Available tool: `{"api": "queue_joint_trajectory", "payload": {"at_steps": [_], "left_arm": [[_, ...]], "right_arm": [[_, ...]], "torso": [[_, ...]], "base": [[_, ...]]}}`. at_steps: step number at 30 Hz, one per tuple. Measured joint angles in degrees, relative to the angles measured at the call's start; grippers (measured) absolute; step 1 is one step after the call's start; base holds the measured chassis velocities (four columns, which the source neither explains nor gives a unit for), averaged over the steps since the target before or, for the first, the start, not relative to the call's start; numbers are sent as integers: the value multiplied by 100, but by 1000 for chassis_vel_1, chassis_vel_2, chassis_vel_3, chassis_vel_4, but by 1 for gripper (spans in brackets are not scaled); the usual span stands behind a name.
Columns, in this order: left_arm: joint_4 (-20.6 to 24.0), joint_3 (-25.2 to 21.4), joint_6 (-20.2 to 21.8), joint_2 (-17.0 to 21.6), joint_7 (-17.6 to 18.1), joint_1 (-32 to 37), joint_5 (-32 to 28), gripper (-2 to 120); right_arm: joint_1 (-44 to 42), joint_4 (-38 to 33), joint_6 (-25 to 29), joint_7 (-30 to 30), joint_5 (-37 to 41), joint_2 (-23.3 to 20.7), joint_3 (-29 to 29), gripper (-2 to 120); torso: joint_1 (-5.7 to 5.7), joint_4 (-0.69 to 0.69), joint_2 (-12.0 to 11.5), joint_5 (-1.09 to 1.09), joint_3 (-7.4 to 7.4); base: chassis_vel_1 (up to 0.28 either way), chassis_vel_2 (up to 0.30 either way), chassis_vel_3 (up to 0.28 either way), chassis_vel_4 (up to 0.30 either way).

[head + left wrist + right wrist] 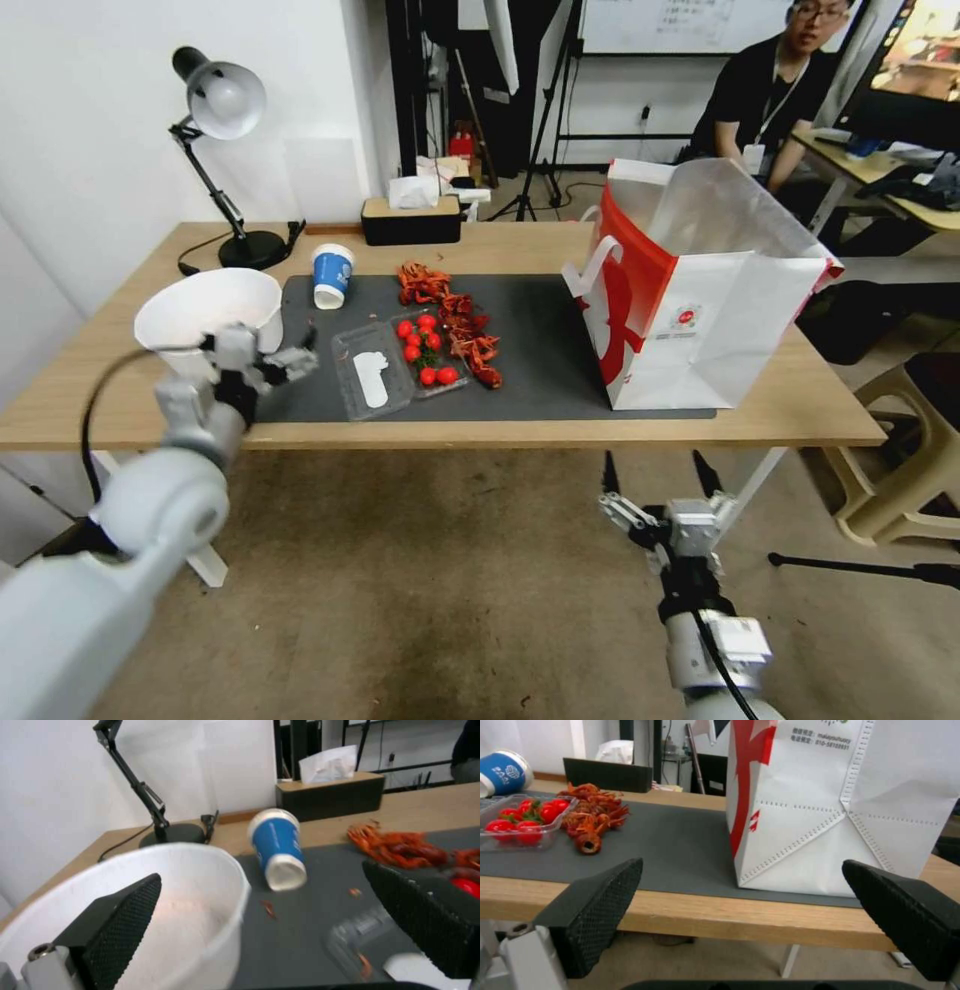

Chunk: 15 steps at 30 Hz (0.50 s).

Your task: Pick up the trash from the table and place it into the takeout bag.

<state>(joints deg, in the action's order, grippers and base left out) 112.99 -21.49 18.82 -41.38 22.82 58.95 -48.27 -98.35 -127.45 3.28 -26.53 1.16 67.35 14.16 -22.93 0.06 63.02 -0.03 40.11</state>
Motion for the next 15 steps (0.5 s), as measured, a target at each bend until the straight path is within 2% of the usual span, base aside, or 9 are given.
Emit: {"api": "queue_joint_trajectory", "payload": {"at_steps": [2, 5, 6, 8, 11, 12, 14, 15], "left_arm": [[-495, 368, 116, 158, -203, -821, -348, 100], [-759, 592, 190, 200, -242, -1265, -554, 100], [-1028, 848, 260, 227, -266, -1731, -687, 100], [-1127, 965, 278, 232, -275, -1913, -728, 100], [-1769, 1873, 451, 163, -308, -2943, -888, 100], [-1769, 1873, 451, 163, -308, -2943, -888, 100], [-2113, 2443, 609, 59, -336, -3571, -957, 100], [-2113, 2443, 609, 59, -336, -3571, -957, 100]], "right_arm": [[-64, -20, 1, 1, 3, 2, 45, 100], [-91, -36, 2, 1, 2, 11, 71, 100], [-108, -37, 4, 2, -9, 27, 80, 100], [-114, -38, 5, 1, -17, 36, 82, 100], [-118, -36, 5, 2, -48, 65, 79, 100], [-118, -36, 5, 2, -48, 65, 79, 100], [-101, -22, -2, 2, -48, 61, 83, 100], [-101, -22, -2, 2, -48, 61, 83, 100]], "torso": [[0, -10, 0, 2, 1], [0, -8, 0, 3, 0], [0, -4, 0, 2, 0], [0, -4, 0, 3, 0], [0, -6, 0, 1, 1], [0, -6, 0, 1, 1], [0, -7, 0, 3, 0], [0, -7, 0, 3, 0]], "base": [[0, 0, 0, 0], [0, 0, 0, 0], [0, 0, 0, 0], [0, 0, 0, 0], [0, 0, 0, 0], [0, 0, 0, 0], [0, 0, 0, 0], [0, 0, 0, 0]]}}
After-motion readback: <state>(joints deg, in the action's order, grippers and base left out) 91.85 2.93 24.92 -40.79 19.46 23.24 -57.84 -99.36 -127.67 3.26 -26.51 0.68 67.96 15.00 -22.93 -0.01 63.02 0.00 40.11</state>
